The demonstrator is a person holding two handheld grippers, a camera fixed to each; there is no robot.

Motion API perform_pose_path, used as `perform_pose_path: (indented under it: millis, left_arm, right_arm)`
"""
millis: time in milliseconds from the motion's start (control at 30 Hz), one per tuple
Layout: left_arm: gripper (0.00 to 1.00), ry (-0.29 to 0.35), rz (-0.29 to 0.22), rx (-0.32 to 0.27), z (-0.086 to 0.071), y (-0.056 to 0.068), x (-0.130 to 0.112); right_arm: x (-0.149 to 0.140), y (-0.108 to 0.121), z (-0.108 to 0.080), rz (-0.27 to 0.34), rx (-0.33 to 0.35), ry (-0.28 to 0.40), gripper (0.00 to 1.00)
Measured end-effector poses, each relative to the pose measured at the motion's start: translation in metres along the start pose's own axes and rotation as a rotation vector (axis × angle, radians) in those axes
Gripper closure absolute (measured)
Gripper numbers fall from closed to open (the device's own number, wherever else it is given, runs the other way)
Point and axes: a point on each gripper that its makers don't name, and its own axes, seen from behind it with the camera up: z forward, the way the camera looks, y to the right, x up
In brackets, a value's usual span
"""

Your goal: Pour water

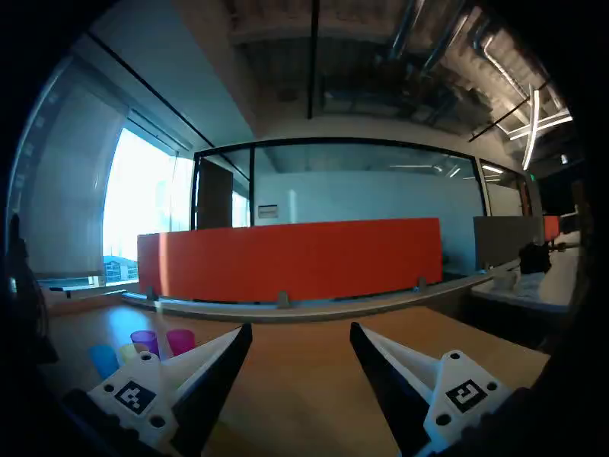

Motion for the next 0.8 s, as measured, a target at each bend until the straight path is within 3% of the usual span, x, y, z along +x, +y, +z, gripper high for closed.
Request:
perform_pose_path:
  millis: [267, 533, 800]
  left_arm:
    - [0.03, -0.007, 0.003, 0.000, 0.002, 0.005, -0.011]
    - [0.03, -0.019, 0.046, 0.033, 0.007, 0.002, -0.031]
    - [0.02, -0.020, 0.026, 0.041, 0.012, 0.002, -0.045]
  right_arm:
    - [-0.001, 0.002, 0.006, 0.001, -0.033, -0.012, 0.00]
    - [-0.010, 0.000, 0.012, -0.011, -0.039, -0.054, 0.00]
    - [-0.021, 0.001, 0.019, -0.003, -0.058, -0.089, 0.00]
